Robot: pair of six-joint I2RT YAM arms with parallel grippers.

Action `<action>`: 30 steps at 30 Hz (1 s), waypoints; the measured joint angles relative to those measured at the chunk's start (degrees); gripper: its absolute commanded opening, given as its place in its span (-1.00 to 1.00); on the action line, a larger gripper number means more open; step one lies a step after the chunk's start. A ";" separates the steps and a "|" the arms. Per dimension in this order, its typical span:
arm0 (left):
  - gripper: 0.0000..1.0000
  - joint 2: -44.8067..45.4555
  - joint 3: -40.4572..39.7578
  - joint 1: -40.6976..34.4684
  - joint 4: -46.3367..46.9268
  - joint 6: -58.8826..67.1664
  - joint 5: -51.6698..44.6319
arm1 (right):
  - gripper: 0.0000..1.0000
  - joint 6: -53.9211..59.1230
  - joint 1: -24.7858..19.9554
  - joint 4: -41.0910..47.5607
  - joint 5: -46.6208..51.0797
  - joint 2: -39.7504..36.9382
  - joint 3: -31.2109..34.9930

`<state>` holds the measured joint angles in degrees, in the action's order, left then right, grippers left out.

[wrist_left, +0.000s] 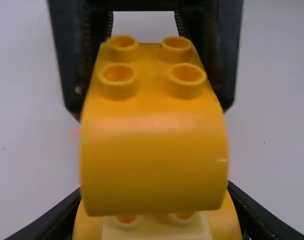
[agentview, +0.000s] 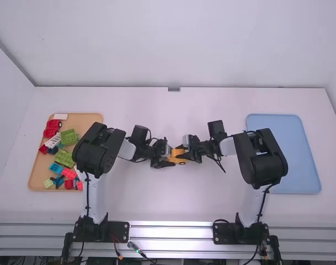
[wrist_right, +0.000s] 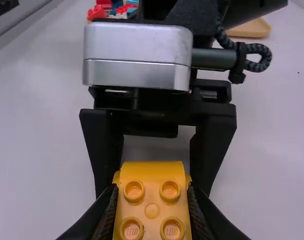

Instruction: Assemble lego blocks to make yellow taxi

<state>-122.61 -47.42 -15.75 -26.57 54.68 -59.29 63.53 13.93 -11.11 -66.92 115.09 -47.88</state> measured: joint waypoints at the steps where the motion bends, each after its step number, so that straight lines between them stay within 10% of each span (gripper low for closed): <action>1: -0.12 0.00 0.00 0.00 0.09 0.31 -0.02 | -1.00 -0.72 0.00 -0.26 -0.02 0.00 0.00; 30: -0.17 0.00 0.02 0.00 0.20 0.50 -0.02 | -1.00 -3.52 0.15 -1.99 1.03 -0.02 1.77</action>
<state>-122.61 -47.40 -15.75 -26.37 55.18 -59.31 60.01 14.09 -13.10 -65.89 115.07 -46.11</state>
